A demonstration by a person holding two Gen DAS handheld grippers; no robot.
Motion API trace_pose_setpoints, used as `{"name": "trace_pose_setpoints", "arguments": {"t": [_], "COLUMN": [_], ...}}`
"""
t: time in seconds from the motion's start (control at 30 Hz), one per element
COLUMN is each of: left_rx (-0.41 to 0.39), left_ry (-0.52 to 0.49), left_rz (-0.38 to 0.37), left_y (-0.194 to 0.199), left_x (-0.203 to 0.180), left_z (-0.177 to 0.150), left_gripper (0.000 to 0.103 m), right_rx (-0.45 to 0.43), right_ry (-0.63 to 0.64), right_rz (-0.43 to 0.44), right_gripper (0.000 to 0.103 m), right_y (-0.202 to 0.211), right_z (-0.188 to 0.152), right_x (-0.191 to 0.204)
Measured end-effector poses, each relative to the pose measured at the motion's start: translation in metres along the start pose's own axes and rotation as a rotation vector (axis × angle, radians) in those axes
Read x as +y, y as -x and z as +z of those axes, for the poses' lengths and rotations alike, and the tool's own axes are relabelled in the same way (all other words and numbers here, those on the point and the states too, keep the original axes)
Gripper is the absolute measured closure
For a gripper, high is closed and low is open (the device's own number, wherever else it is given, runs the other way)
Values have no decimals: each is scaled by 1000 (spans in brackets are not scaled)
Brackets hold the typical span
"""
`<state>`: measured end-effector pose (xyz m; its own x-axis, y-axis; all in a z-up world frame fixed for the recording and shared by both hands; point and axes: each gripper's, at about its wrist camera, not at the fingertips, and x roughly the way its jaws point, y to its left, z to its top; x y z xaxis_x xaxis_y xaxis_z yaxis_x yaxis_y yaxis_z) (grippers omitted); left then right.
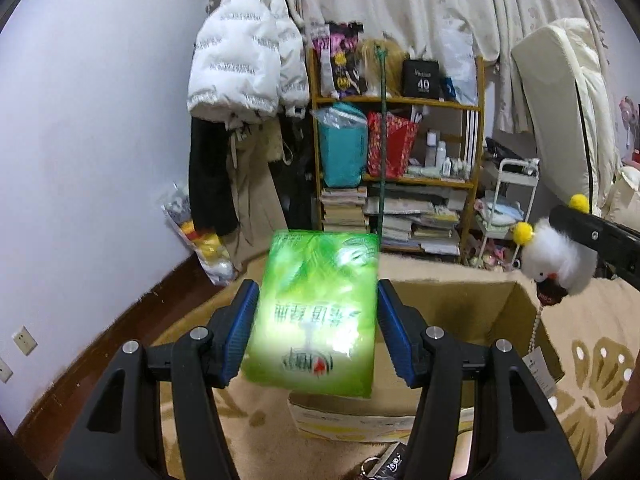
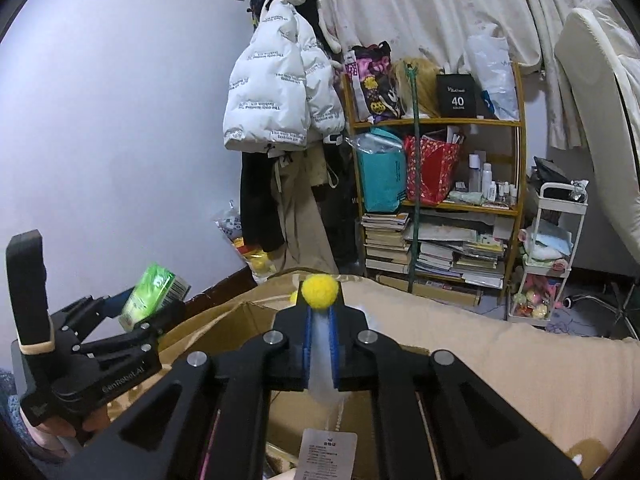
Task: Organize soft objects
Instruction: 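Release the tissue pack and pom-pom into the box with both tools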
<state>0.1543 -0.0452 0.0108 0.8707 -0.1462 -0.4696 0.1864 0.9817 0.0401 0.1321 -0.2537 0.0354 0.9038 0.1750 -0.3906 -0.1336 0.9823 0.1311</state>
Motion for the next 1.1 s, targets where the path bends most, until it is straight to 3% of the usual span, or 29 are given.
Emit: {"name": "trace_pose_setpoints", "arguments": {"t": [0.23, 0.47, 0.6, 0.73, 0.8, 0.87, 0.93, 1.1], "left_rx": [60, 93, 101, 109, 102, 99, 99, 77], "left_ry": [-43, -45, -20, -11, -16, -23, -19, 4], "left_rz": [-35, -4, 25, 35, 47, 51, 56, 62], "left_y": [-24, -33, -31, -23, -16, -8, 0, 28], "left_x": [-17, -17, -8, -2, 0, 2, 5, 12], "left_z": [-16, -22, -23, -21, -20, -21, -20, -22], "left_gripper": [45, 44, 33, 25, 21, 18, 11, 4], "right_rx": [106, 162, 178, 162, 154, 150, 140, 120], "right_ry": [-42, -81, -86, -92, -94, -95, -95, -76], "right_rz": [-1, -1, -7, -8, -6, -9, -12, -41], "right_gripper": [94, 90, 88, 65, 61, 45, 36, 9], "right_y": [-28, -38, -35, -28, -21, -14, -4, 20], "right_z": [-28, -42, -44, -43, -42, -41, -41, -42], "right_x": [-15, -27, -28, -26, -23, -21, -17, -6]}}
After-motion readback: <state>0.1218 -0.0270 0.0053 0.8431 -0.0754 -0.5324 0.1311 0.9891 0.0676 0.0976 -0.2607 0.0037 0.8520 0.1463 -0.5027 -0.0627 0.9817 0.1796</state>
